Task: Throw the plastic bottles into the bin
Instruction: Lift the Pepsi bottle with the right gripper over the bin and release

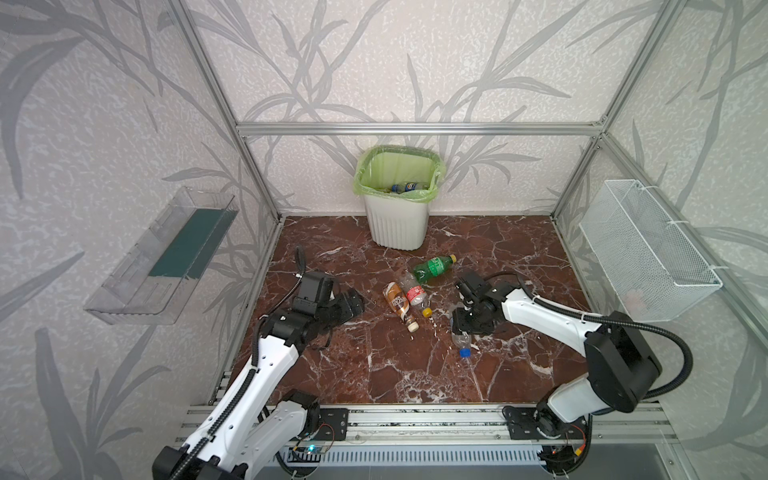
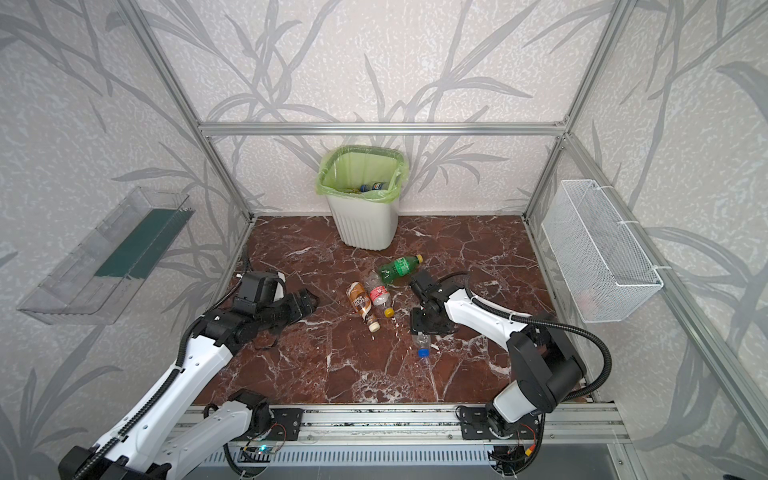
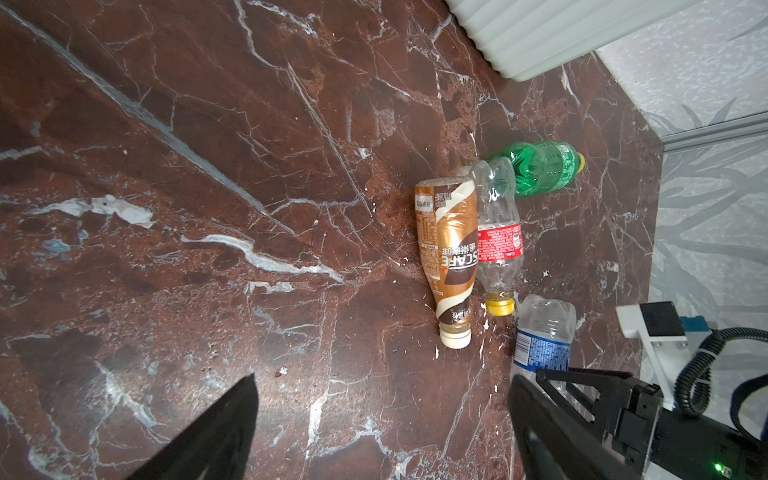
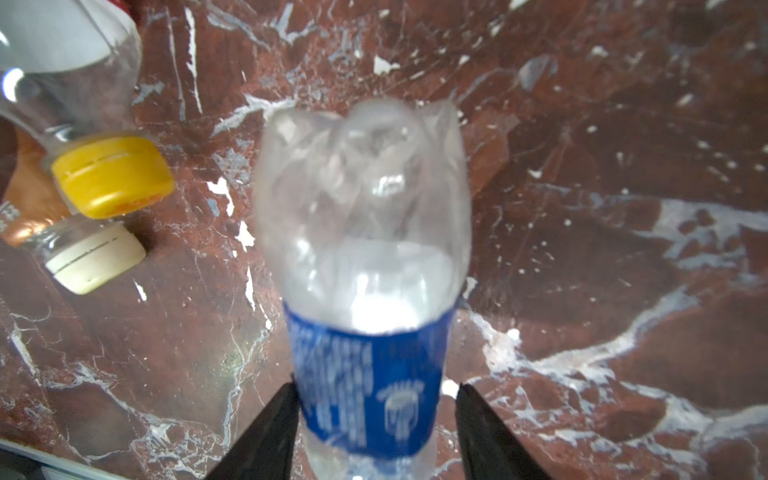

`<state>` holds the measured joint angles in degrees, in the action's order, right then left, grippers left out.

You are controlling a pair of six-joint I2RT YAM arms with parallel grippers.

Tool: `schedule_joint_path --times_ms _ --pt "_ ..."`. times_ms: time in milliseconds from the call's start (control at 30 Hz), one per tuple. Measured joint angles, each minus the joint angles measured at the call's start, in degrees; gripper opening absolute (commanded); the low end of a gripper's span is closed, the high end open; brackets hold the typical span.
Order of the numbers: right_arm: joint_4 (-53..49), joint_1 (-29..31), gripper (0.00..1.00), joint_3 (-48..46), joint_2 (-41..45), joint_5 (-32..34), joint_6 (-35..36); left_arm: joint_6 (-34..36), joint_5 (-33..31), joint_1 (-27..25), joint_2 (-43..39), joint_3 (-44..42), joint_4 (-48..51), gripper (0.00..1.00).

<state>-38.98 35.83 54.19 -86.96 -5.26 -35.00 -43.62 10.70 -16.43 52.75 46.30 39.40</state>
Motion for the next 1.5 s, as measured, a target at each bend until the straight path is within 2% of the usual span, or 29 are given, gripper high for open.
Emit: schedule_joint_path --times_ms 333,600,967,1500 --pt "-0.35 0.31 0.70 -0.33 0.66 1.16 1.05 -0.09 0.72 0.00 0.76 0.00 0.00 0.93" --pt "-0.26 0.68 0.65 -0.33 -1.09 1.90 1.01 -0.11 0.74 0.00 0.76 0.00 -0.02 0.93" --pt "0.07 0.98 0.52 -0.33 -2.38 2.19 0.52 -0.11 0.74 0.00 1.14 0.00 -0.02 0.93" --pt "0.17 0.98 0.50 -1.81 1.77 2.14 0.13 -0.09 0.72 0.00 1.81 0.00 -0.09 0.93"
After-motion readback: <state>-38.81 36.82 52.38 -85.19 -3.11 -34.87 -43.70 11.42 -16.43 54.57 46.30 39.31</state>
